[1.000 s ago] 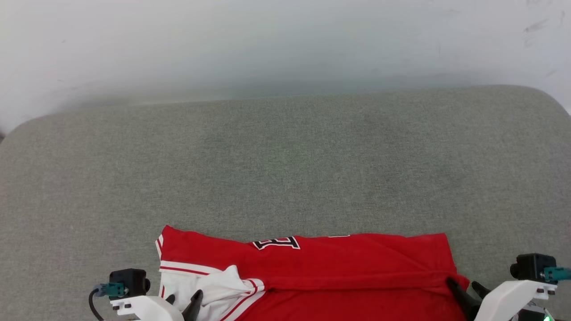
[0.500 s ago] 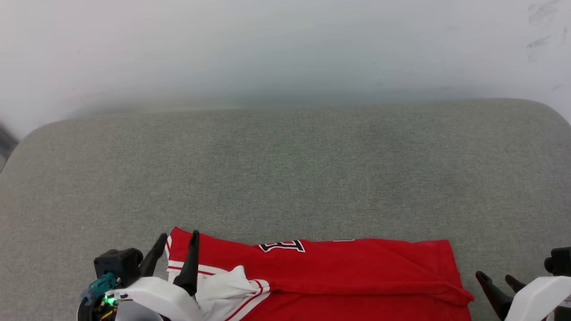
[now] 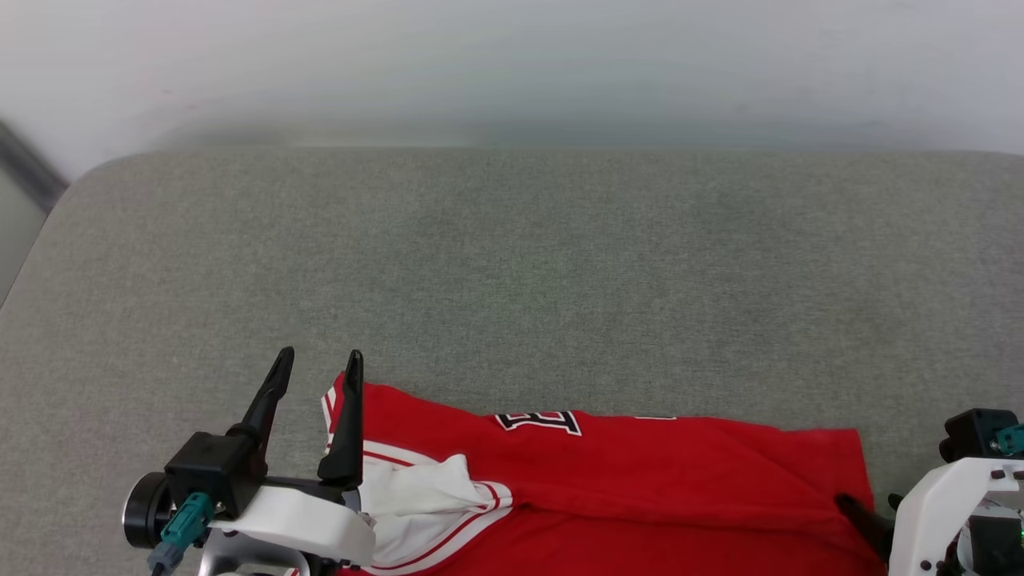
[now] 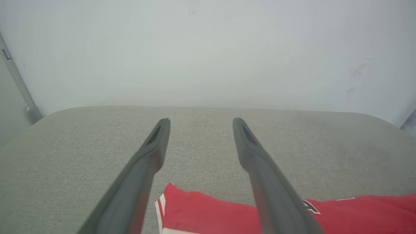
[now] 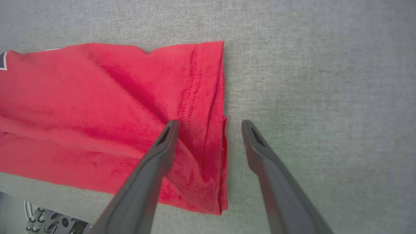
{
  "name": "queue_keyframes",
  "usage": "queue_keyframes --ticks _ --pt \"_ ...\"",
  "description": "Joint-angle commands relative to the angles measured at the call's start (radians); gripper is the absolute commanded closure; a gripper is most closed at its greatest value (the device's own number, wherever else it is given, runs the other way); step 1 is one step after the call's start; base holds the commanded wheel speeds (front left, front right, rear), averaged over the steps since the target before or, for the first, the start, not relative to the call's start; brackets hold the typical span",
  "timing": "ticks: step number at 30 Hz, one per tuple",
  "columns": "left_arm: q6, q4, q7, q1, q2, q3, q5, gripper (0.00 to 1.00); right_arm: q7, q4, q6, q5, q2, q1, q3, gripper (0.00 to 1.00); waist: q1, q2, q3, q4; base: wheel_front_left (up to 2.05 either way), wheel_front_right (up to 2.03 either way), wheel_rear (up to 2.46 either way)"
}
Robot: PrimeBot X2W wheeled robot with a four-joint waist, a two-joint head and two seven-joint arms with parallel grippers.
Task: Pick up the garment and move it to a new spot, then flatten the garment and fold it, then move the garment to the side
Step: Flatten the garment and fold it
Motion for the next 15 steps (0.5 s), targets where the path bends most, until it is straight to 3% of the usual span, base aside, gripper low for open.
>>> queue_keyframes --ticks 1,11,12,14,15 --pt "0.007 -0.011 -0.001 -0.014 0.005 -0.002 0.012 0.00 0.007 0.010 0.000 0.002 0.001 -0.015 0.002 0.00 -0.0001 0.0000 0.016 0.015 0.00 0.00 0.00" --pt "0.034 -0.057 -0.004 -0.024 0.005 -0.010 0.042 0.00 0.087 0.157 0.000 0.041 0.047 -0.034 0.049 0.00 -0.0001 0.0000 0.050 0.028 0.00 0.00 0.00" --pt "0.033 -0.058 -0.004 -0.023 0.004 -0.010 0.041 0.00 0.100 0.174 0.000 0.041 0.050 -0.035 0.053 0.43 -0.0001 0.0000 0.050 0.027 0.00 0.00 0.00" --pt "0.033 -0.056 0.003 -0.022 0.005 -0.011 0.035 0.00 0.106 0.191 0.000 0.051 0.053 -0.043 0.063 0.96 -0.0001 0.0000 0.050 0.027 0.00 0.00 0.00" --pt "0.030 -0.056 0.002 -0.024 0.007 -0.011 0.034 0.00 0.105 0.197 0.000 0.055 0.055 -0.050 0.067 1.00 -0.0001 0.0000 0.050 0.026 0.00 0.00 0.00"
